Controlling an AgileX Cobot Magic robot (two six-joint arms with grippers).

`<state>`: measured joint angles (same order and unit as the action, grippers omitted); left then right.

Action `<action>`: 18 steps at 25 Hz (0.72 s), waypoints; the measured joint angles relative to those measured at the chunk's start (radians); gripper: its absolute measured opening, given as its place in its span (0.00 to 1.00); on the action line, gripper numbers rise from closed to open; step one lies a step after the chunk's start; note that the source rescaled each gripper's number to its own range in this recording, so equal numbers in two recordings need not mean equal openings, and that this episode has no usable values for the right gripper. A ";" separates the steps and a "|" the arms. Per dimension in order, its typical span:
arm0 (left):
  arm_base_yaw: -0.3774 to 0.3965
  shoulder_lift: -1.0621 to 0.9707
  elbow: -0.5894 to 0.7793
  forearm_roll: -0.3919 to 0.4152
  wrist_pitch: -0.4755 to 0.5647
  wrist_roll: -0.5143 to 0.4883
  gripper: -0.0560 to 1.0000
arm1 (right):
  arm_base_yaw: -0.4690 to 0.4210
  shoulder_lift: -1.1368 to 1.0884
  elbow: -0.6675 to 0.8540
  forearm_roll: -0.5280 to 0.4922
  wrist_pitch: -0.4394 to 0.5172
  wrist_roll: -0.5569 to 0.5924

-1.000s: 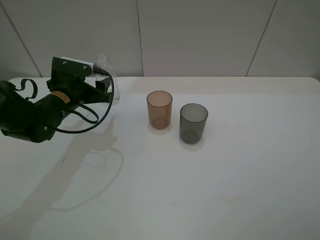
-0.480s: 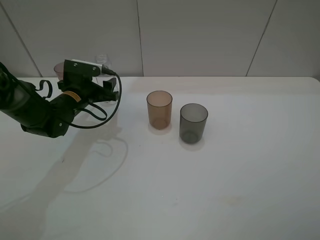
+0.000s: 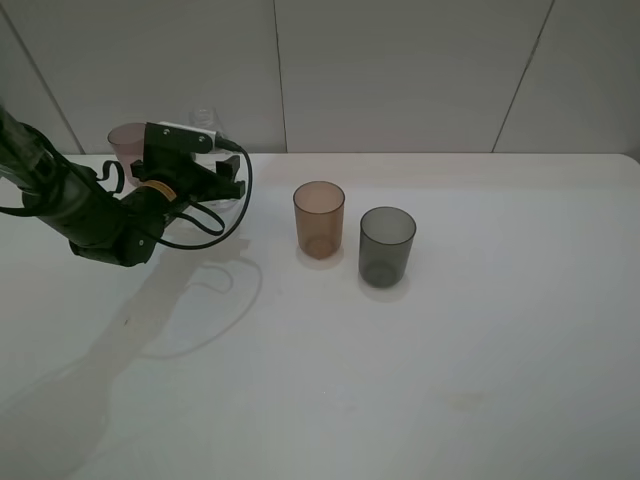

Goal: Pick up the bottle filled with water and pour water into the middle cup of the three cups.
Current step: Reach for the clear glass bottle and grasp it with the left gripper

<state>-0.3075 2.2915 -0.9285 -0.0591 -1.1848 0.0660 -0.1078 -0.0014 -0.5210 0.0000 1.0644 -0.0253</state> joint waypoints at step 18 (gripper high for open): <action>0.023 0.132 -0.128 0.016 0.001 -0.018 0.62 | 0.000 0.000 0.000 0.000 0.000 0.000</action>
<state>-0.2846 2.4232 -1.0565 -0.0436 -1.1834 0.0476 -0.1078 -0.0014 -0.5210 0.0000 1.0644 -0.0253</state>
